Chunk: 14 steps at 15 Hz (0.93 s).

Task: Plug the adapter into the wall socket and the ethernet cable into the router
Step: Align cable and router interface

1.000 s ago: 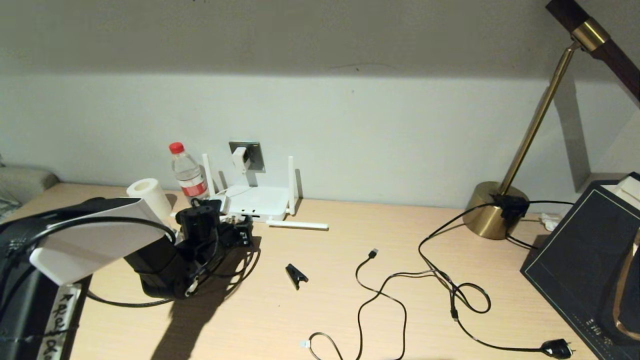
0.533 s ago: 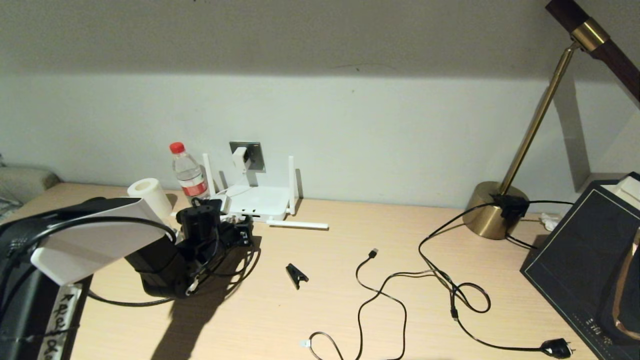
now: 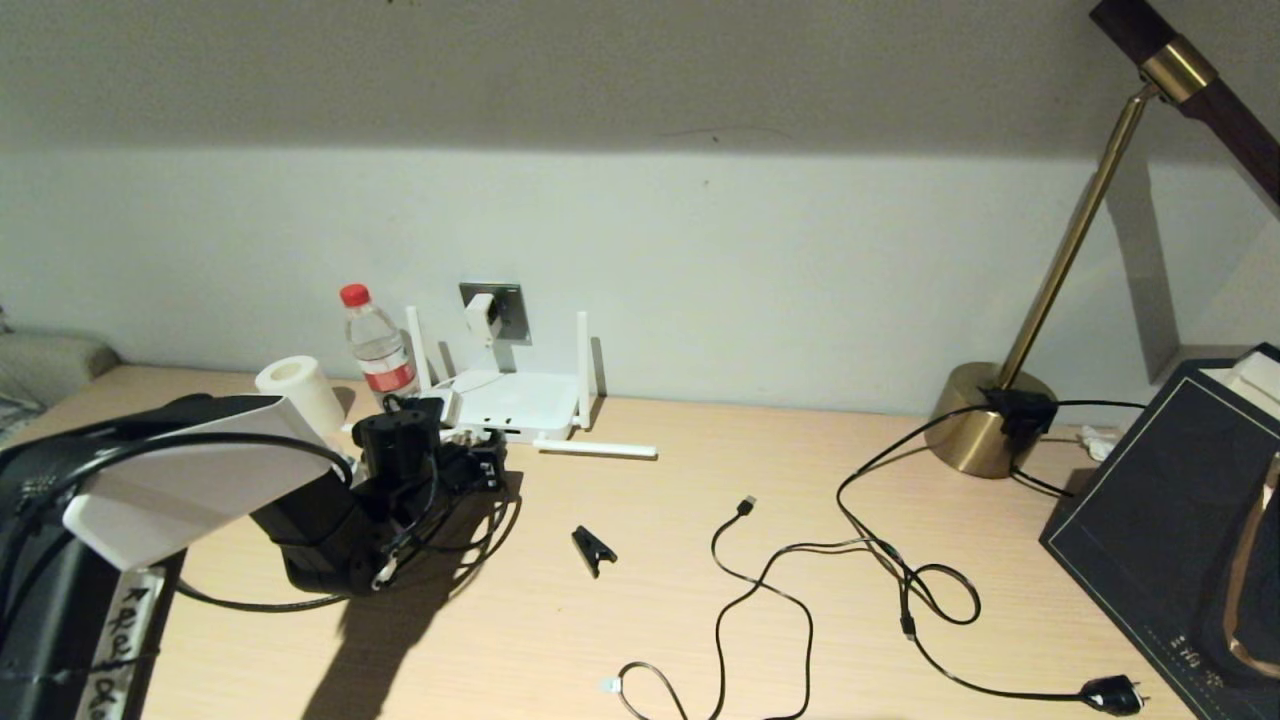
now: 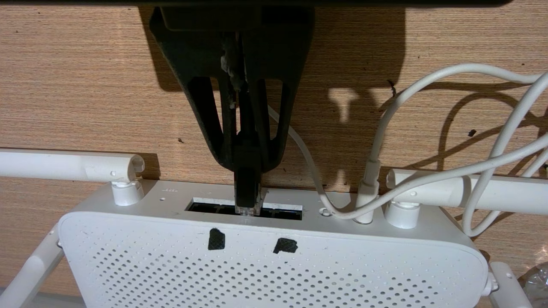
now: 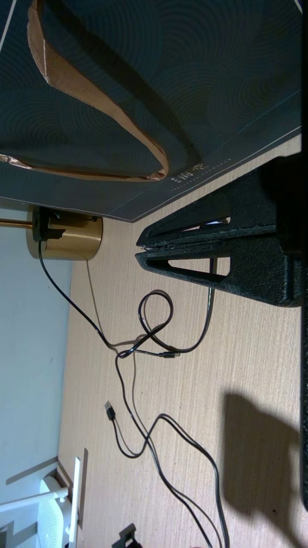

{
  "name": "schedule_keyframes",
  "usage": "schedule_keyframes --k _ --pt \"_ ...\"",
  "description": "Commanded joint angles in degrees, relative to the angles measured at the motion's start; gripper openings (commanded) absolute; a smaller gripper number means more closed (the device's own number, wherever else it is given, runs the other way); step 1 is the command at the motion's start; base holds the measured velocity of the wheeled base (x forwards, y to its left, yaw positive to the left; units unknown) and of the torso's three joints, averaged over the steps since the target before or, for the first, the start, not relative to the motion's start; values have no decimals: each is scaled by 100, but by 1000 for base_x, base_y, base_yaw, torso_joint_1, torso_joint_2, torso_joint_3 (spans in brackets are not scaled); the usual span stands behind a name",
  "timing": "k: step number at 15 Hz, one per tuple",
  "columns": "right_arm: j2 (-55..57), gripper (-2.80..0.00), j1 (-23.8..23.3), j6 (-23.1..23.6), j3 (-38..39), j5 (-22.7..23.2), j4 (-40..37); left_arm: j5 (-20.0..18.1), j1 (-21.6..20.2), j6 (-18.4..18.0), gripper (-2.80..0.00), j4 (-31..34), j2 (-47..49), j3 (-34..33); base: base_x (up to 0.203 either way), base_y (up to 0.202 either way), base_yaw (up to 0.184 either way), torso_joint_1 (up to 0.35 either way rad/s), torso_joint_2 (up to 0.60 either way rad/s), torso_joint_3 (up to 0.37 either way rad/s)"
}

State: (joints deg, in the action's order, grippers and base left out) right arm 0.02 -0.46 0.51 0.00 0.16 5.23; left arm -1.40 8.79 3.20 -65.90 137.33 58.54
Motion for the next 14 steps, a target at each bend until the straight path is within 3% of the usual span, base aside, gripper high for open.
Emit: schedule_keyframes --k 1,14 --pt "-2 -280 2 2 202 2 0 0 0 6 -280 -46 -4 -18 0 0 0 0 0 0" --pt "-2 -280 2 2 202 2 4 -9 -79 14 -280 -54 75 -27 0 0 0 0 0 0"
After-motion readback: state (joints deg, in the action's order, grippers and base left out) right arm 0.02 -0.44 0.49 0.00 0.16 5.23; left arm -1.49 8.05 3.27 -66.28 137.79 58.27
